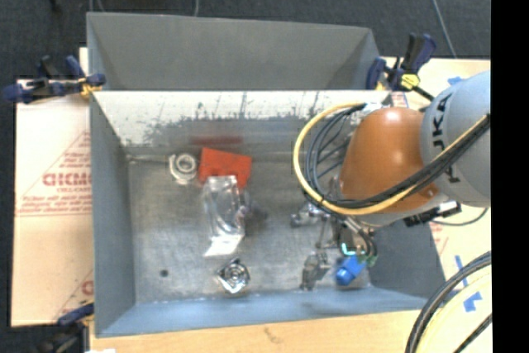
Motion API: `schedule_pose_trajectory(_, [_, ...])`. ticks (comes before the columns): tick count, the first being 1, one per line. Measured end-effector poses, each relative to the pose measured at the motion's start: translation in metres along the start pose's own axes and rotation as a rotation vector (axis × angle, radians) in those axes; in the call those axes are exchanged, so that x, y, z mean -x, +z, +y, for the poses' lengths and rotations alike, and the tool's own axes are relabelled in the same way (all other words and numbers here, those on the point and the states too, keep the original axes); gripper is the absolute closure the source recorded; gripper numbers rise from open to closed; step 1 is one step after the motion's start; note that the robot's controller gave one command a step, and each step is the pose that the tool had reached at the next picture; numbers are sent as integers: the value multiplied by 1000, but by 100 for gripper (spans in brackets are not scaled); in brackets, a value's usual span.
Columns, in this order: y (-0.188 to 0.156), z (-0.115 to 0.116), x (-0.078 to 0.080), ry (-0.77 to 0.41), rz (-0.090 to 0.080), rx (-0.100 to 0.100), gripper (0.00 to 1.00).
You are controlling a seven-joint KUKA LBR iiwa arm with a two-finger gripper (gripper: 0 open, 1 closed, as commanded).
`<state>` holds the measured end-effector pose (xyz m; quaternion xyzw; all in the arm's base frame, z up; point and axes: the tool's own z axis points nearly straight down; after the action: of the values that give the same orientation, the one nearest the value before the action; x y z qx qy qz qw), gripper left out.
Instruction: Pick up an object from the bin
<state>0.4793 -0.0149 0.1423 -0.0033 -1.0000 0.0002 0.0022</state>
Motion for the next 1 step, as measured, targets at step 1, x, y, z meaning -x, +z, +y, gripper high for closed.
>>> schedule_pose_trajectory(1, [71, -102, 24, -120, -13, -1, 0])
